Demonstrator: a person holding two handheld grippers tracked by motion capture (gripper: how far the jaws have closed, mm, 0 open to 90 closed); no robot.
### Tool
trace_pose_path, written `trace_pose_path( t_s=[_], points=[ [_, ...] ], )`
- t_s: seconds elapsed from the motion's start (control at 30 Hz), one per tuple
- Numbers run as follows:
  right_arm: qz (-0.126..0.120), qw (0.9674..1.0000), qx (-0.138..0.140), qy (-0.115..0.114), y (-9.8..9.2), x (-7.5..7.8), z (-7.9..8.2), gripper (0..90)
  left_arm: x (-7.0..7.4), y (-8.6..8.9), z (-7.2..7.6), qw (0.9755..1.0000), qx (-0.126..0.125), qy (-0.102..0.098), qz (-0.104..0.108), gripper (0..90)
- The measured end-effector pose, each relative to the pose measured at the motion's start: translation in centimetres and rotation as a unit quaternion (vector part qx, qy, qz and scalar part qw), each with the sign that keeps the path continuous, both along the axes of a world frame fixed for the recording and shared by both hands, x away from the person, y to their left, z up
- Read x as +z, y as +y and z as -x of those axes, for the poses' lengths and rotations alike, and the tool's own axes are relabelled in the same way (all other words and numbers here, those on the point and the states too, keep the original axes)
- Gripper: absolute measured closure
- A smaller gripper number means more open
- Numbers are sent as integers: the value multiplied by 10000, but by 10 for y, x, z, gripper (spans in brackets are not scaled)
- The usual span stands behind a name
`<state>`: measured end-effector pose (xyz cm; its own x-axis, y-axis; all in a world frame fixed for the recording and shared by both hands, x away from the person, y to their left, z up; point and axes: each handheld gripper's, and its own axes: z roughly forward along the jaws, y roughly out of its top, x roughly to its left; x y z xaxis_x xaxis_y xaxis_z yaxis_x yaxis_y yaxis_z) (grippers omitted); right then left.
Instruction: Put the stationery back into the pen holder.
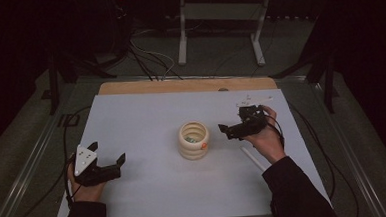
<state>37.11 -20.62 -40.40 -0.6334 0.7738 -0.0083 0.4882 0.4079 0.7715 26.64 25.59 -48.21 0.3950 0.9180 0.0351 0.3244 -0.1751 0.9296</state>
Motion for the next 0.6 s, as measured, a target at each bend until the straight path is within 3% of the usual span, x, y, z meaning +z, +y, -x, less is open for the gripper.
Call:
trace_pose_path(
  t_s=[0.6],
  points=[
    [23, 9997, -245, 53, -28, -5, -6, 0, 0, 0, -1, 10000, 10, -1, 2, 1]
  ],
)
